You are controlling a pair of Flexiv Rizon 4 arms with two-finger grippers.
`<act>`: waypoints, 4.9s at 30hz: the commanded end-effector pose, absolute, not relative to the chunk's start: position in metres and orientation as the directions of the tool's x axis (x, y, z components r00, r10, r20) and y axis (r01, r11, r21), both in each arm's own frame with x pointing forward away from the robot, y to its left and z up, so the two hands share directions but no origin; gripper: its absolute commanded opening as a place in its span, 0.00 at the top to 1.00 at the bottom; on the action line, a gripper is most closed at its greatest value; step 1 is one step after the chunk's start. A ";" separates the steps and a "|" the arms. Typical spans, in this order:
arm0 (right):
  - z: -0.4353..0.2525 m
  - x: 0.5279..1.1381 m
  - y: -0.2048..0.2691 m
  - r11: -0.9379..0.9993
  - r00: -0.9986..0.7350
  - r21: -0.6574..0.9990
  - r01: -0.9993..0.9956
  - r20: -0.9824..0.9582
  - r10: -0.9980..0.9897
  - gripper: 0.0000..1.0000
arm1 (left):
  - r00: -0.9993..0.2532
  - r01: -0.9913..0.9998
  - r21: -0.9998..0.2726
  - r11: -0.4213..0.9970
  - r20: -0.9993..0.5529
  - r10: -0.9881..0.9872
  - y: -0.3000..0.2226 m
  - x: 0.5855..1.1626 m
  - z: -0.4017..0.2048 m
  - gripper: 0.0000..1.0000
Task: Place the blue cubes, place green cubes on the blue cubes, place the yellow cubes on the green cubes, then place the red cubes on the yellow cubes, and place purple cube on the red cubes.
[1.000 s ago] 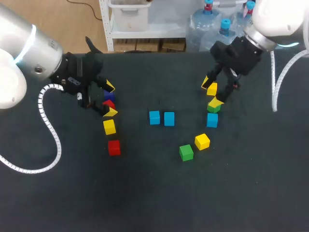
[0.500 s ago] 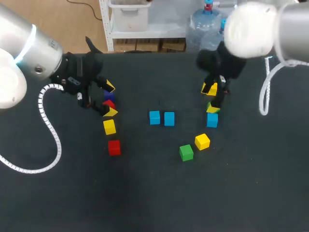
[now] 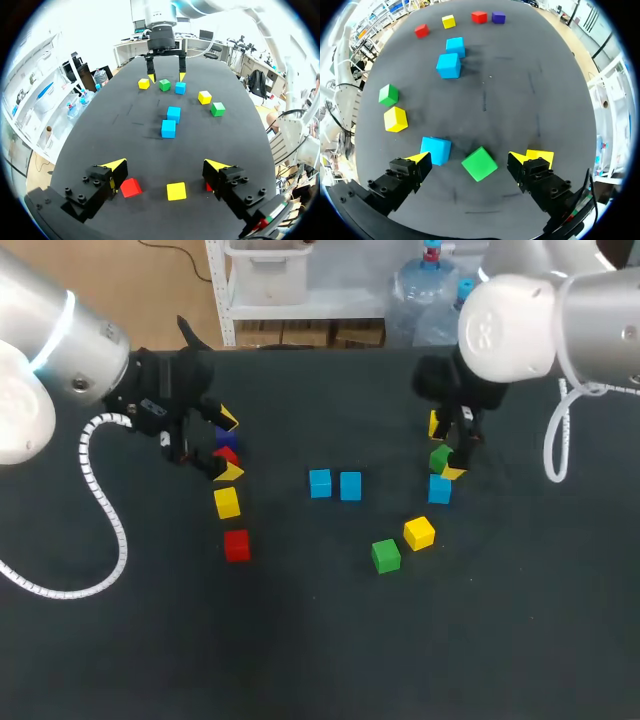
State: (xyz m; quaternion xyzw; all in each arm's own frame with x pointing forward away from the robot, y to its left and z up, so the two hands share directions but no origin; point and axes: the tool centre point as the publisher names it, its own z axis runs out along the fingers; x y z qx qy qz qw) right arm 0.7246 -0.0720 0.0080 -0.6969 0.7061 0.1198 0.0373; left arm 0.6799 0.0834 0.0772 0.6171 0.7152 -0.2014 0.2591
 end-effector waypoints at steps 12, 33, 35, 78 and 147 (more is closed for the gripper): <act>-0.008 0.729 -0.073 0.018 -0.044 0.139 -0.990 -0.187 -0.981 0.00 | -0.100 0.987 0.035 0.156 -0.624 0.775 0.085 0.679 0.076 0.00; 0.007 0.736 -0.068 0.038 -0.053 0.082 -0.996 -0.186 -0.981 0.00 | -0.100 0.987 0.035 0.156 -0.624 0.775 0.085 0.679 0.076 0.00; 0.003 0.737 -0.069 0.041 -0.058 0.092 -0.995 -0.182 -0.982 0.00 | -0.100 0.987 0.035 0.156 -0.624 0.775 0.085 0.679 0.076 0.00; 0.022 0.698 -0.070 0.246 -0.246 0.034 -0.969 -0.006 -0.969 0.00 | -0.100 0.987 0.035 0.156 -0.624 0.775 0.085 0.679 0.076 0.00; -0.003 0.676 -0.069 0.169 -0.184 0.152 -0.974 -0.094 -0.978 0.00 | -0.100 0.987 0.035 0.156 -0.624 0.775 0.085 0.679 0.076 0.00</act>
